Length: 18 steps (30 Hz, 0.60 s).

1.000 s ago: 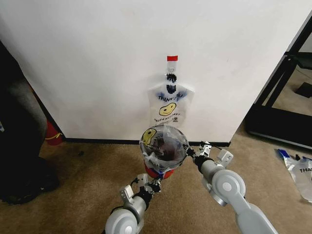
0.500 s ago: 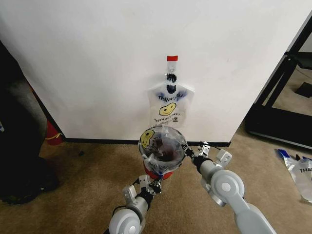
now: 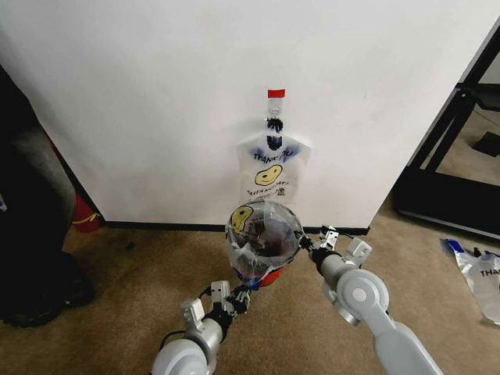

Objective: Pick up the garbage bag from the wall and place it over the trash bin.

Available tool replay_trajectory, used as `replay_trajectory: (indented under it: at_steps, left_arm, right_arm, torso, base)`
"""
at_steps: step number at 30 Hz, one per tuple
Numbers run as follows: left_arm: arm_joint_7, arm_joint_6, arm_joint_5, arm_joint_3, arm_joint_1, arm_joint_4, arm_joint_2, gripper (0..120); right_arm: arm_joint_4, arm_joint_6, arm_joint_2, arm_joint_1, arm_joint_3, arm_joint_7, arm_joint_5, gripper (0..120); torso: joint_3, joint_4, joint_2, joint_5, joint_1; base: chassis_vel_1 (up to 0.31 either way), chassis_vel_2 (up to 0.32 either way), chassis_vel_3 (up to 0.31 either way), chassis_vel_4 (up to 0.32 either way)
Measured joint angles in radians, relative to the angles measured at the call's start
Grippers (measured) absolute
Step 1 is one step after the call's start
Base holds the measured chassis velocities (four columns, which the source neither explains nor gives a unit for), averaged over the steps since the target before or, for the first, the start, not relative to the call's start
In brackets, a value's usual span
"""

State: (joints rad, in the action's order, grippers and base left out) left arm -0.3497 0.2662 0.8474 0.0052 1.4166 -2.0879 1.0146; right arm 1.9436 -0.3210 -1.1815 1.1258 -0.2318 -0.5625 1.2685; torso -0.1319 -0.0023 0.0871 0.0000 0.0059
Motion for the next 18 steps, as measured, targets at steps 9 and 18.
replay_trajectory:
  at_steps: [9, 18]
  left_arm:
    - [0.008, -0.012, -0.069, -0.039, 0.06, -0.02, -0.031, 76]
    - [-0.048, -0.066, 0.015, -0.146, 0.016, -0.04, 0.01, 100]
  right_arm:
    - [-0.027, 0.007, -0.015, 0.015, -0.001, 0.019, -0.023, 1]
    - [-0.041, 0.004, -0.051, 0.058, 0.037, 0.041, -0.073, 1]
  torso:
    - [0.0, 0.0, 0.0, -0.0001, 0.0]
    - [0.0, 0.0, 0.0, -0.0001, 0.0]
  base:
    - [0.0, 0.0, 0.0, 0.0]
    - [0.0, 0.0, 0.0, 0.0]
